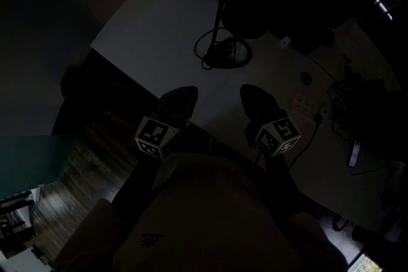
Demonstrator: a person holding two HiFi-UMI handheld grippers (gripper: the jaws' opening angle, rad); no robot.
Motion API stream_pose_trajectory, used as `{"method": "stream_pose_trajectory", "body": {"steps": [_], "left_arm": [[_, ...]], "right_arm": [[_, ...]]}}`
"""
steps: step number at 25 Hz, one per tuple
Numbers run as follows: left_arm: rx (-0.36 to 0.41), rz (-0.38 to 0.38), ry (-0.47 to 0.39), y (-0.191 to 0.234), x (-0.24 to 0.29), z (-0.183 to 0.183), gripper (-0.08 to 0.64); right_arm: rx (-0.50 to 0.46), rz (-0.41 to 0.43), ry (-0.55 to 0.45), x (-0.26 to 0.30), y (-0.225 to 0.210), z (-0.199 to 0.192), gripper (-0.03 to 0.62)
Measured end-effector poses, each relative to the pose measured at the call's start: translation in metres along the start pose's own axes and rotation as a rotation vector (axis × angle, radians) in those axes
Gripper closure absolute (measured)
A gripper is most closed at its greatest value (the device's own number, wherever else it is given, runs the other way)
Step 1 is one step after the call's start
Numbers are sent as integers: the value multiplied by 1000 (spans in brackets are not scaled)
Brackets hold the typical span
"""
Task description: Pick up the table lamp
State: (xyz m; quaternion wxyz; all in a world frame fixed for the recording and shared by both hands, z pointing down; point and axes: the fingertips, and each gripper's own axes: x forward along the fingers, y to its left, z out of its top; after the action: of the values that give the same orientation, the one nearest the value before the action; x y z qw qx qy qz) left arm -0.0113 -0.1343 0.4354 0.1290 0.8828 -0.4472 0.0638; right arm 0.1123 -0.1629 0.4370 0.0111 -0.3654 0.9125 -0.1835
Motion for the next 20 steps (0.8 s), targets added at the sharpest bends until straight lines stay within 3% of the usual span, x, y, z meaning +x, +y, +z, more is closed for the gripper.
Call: {"method": "stream_pose_trajectory", "body": {"steps": [10, 20], "left_arm": [[-25, -31, -13, 30, 20, 21, 562], [-19, -99, 13, 53, 39, 22, 561]], "right_arm": [[-63, -25, 11, 51, -9, 13, 592], [-61, -94, 12, 99, -25, 6, 592]]}}
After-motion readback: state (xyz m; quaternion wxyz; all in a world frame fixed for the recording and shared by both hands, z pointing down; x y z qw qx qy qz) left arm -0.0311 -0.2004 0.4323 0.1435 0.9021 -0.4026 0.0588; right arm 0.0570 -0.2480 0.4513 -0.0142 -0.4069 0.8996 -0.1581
